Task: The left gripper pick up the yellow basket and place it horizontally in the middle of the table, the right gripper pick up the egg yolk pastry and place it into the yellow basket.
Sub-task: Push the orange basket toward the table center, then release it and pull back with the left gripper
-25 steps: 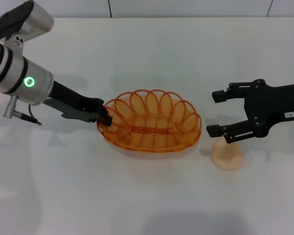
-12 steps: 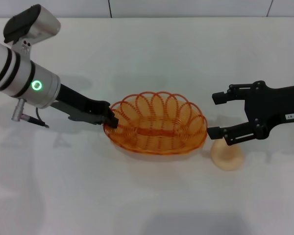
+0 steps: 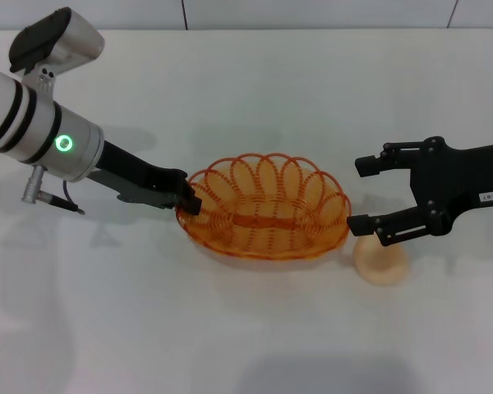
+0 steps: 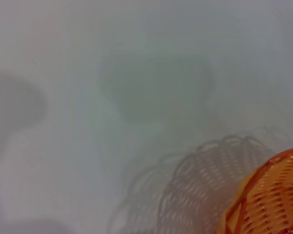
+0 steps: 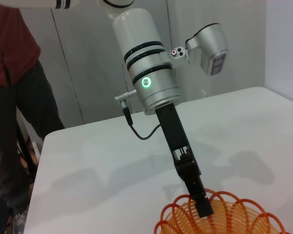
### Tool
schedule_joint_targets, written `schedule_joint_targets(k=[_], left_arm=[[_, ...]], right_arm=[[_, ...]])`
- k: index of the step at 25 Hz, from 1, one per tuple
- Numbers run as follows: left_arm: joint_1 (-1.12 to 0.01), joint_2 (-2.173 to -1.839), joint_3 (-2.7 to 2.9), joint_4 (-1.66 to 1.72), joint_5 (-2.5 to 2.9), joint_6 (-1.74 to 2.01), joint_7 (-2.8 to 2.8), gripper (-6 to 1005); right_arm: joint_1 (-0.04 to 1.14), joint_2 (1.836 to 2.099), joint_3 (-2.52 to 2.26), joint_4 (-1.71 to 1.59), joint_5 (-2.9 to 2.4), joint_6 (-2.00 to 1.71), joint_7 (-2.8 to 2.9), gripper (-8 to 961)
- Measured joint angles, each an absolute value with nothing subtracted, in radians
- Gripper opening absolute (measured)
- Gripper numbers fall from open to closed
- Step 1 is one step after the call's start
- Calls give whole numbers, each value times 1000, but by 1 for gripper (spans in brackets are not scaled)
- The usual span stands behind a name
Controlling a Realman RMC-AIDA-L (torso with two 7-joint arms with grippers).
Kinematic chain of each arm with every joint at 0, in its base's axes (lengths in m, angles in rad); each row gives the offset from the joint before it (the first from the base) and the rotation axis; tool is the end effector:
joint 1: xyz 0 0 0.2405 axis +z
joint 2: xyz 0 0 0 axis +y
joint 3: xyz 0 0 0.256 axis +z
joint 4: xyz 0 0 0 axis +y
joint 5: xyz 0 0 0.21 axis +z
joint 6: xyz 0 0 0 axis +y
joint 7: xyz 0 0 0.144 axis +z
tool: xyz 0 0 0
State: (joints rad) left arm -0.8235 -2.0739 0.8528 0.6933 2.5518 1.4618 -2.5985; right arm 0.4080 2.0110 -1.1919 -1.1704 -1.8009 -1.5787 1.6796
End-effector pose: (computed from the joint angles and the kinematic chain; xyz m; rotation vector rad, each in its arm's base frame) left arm -0.2252 0.3786 -0.0254 -2.4120 -1.7689 0.1202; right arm 0.1936 0.3219 0.0261 -2.9521 0.3006 0.4873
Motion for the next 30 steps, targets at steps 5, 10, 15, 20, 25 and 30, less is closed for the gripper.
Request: schedule_joint_targets(k=[5, 10, 15, 20, 25, 30], left_arm=[[-824, -2074, 854, 693, 2552, 1462, -2599, 83], [-824, -2074, 854, 693, 2552, 1462, -2599, 83], [-819, -2075, 854, 693, 2551, 1462, -2599, 83], [-817, -2075, 854, 693, 2542, 1463, -2605, 145], [-815, -2076, 854, 693, 2537, 1466, -2602, 273], [-807, -2077, 854, 694, 2535, 1467, -2593, 452]], right_arm=[[407, 2011, -1192, -1170, -1801, -1579, 1680, 855], [408, 2011, -1192, -1170, -1801, -1579, 1680, 854], [409, 2011, -1192, -1170, -1801, -1578, 1680, 854], [409, 2011, -1192, -1170, -1801, -1578, 1680, 854], [407, 2013, -1192, -1176, -1801, -1578, 1680, 854], [406, 2013, -1192, -1177, -1801, -1578, 1680, 853]])
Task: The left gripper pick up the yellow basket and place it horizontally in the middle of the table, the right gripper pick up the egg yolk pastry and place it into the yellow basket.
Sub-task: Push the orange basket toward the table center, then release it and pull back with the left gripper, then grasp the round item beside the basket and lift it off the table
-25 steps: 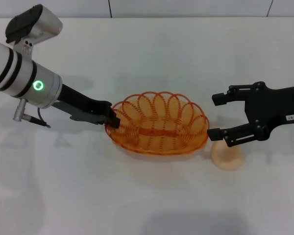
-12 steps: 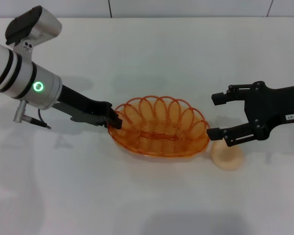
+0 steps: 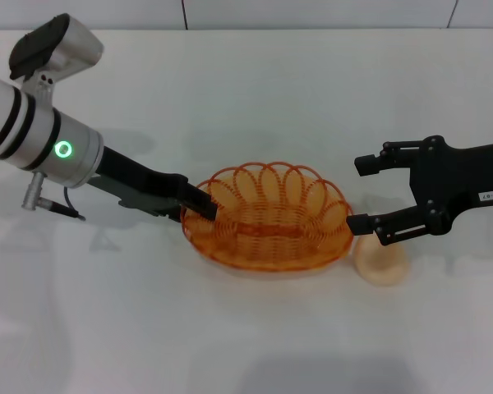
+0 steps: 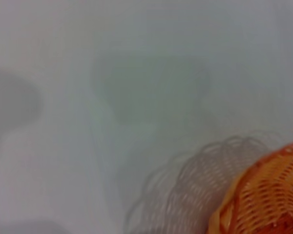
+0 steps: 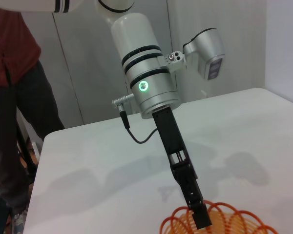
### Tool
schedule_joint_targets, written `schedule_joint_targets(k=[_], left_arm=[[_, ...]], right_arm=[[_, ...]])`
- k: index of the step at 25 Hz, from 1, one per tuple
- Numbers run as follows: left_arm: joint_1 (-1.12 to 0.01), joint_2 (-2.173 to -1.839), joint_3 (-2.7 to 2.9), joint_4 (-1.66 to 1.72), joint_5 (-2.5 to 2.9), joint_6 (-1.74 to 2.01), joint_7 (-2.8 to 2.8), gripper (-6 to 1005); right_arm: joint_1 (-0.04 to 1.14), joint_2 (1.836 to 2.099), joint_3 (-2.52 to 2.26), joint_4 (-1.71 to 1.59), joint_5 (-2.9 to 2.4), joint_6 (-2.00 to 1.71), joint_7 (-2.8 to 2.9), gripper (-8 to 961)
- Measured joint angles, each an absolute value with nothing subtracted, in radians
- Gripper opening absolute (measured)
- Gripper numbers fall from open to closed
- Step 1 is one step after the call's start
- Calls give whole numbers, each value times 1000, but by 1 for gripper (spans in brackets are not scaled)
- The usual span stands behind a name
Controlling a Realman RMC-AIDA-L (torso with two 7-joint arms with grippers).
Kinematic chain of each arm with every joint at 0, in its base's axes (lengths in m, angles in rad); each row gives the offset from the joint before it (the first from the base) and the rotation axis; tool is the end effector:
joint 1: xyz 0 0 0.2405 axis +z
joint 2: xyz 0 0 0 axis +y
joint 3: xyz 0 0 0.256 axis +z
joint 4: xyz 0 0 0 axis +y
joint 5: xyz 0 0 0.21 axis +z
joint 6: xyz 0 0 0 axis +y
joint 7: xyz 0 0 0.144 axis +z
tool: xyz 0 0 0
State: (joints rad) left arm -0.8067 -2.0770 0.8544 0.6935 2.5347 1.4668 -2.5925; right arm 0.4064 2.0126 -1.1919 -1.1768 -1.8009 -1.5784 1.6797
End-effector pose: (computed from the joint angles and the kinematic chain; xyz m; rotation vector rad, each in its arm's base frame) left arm -0.2284 0.3740 -0.0272 -2.4147 -1.7913 0.1035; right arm 0.1927 0.3217 0.0263 -2.9503 0.2944 0.4882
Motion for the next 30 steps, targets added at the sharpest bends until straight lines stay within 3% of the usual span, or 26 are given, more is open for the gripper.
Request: schedule_joint_targets(k=[9, 14, 18, 30], left_arm=[[-733, -2061, 845, 827, 2527, 1462, -2580, 652], [-671, -2045, 842, 962, 2402, 1464, -2491, 879], [-608, -2041, 842, 1087, 2213, 1467, -2368, 882], [-601, -2022, 842, 1122, 2091, 1571, -2256, 880]], right_arm=[[407, 2014, -1192, -1177, -1801, -1575, 1683, 853], [407, 2014, -1192, -1174, -1801, -1572, 1686, 852], [407, 2013, -1191, -1171, -1802, -1570, 1699, 852], [421, 2005, -1164, -1185, -1870, -1568, 1814, 851]])
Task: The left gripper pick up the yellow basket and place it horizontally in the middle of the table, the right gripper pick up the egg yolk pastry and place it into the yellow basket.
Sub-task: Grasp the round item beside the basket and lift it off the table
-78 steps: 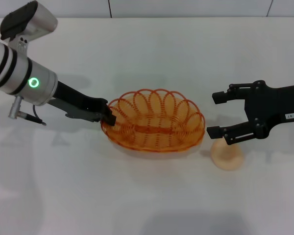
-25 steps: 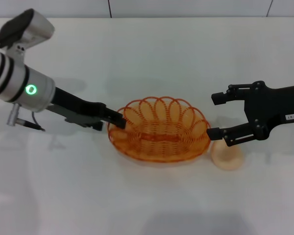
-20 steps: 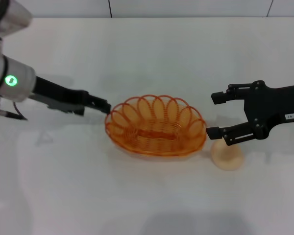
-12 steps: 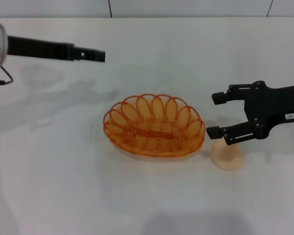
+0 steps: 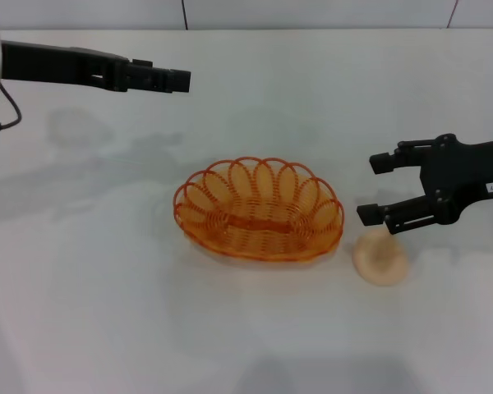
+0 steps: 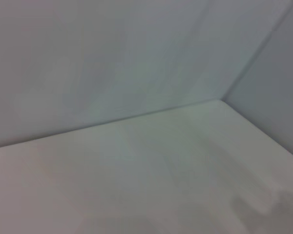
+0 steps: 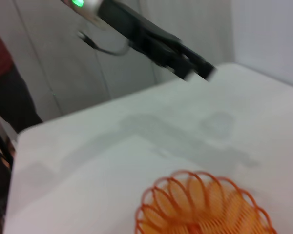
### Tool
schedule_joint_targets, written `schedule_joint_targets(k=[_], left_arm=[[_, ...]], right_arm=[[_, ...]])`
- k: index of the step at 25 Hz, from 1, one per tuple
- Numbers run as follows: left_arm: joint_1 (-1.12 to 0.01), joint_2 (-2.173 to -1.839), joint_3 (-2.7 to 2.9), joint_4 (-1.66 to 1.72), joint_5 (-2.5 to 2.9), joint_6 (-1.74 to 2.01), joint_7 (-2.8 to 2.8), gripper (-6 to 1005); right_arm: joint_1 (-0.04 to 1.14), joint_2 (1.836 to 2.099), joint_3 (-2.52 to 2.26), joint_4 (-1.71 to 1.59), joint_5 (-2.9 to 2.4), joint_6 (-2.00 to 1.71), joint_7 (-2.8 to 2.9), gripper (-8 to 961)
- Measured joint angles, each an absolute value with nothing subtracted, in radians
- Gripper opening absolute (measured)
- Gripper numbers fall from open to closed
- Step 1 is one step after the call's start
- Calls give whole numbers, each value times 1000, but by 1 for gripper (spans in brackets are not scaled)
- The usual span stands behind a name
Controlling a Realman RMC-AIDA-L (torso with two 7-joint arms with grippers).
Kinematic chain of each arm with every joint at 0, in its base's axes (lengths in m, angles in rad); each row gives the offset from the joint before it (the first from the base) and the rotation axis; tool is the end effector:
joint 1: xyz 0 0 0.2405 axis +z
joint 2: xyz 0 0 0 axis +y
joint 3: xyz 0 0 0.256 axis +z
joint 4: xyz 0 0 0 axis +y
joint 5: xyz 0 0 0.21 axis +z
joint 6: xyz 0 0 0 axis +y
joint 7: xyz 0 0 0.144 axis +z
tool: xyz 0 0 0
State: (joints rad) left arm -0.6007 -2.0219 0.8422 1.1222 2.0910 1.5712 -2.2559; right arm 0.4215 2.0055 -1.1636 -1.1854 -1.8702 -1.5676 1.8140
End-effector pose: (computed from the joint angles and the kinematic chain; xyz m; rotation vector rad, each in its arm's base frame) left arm -0.1962 0.3783 0.0719 -2.5947 -1.1102 -0.4744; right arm 0.1991 0.3292 0.0325 -2.9156 0.4798 0.4086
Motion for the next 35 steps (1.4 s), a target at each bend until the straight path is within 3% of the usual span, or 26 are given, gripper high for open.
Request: schedule_joint_targets(k=[10, 35], left_arm=[[-612, -1987, 848, 1181, 2050, 1829, -2150, 879], [-591, -1977, 888, 1197, 2102, 1951, -2118, 879]], right_arm=[[432, 2011, -1166, -1261, -2031, -1569, 1986, 851], [451, 2014, -1306, -1231, -2129, -1464, 2054, 840]])
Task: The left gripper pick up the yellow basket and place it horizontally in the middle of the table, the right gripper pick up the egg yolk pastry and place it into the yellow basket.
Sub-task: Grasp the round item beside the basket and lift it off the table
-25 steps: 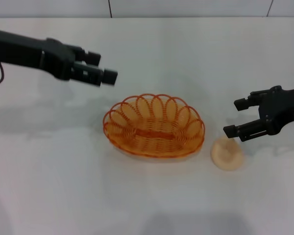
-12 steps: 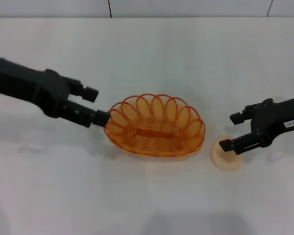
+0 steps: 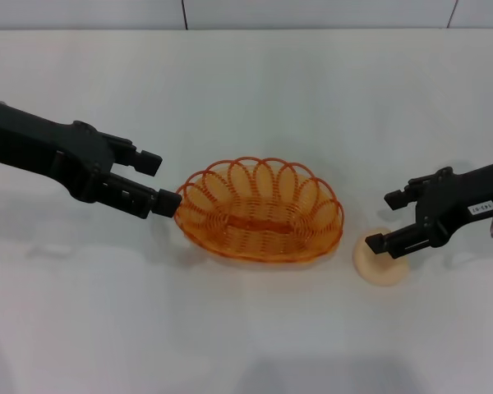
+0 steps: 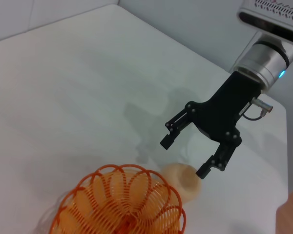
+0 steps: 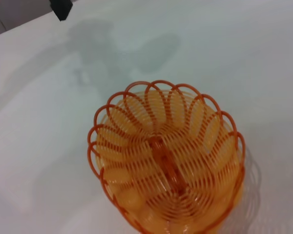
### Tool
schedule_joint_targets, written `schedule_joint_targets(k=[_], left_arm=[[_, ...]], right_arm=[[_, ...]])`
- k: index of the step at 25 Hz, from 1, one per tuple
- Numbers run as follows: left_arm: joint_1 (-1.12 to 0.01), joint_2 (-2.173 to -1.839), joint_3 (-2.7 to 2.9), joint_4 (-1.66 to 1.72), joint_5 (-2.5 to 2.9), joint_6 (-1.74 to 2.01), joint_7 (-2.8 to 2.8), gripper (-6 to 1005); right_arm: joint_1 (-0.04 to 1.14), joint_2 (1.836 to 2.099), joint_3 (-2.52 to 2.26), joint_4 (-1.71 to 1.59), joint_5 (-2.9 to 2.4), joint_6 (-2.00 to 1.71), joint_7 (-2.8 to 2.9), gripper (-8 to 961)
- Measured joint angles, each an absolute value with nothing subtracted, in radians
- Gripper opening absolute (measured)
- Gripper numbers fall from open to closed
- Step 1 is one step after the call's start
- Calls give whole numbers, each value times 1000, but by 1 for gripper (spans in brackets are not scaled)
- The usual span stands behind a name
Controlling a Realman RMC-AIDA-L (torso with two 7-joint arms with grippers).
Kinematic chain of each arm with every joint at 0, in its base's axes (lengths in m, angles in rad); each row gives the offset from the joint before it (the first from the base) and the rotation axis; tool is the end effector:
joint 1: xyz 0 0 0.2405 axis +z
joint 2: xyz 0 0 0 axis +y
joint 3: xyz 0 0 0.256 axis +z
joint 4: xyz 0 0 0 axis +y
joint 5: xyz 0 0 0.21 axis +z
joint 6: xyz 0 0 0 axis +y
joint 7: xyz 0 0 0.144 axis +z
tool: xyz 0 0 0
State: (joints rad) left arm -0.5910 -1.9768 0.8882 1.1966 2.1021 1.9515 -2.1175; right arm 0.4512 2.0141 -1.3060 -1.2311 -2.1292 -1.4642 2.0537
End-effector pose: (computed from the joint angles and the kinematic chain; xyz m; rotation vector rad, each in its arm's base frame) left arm -0.1899 0.3280 0.0798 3.0024 0.8695 0.2219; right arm 0.2083 0.3370 0.0062 -2.8730 0.6597 -0.0048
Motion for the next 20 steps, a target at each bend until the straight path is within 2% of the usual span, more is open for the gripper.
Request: schedule_joint_targets(k=[13, 20], left_arm=[[-596, -1984, 886, 1197, 2106, 1942, -2120, 879], [-593, -1985, 884, 1194, 2108, 1938, -2121, 879]], right_arm=[[453, 2014, -1346, -1179, -2159, -1414, 2054, 817], [454, 2014, -1348, -1178, -2171, -1413, 2054, 571]])
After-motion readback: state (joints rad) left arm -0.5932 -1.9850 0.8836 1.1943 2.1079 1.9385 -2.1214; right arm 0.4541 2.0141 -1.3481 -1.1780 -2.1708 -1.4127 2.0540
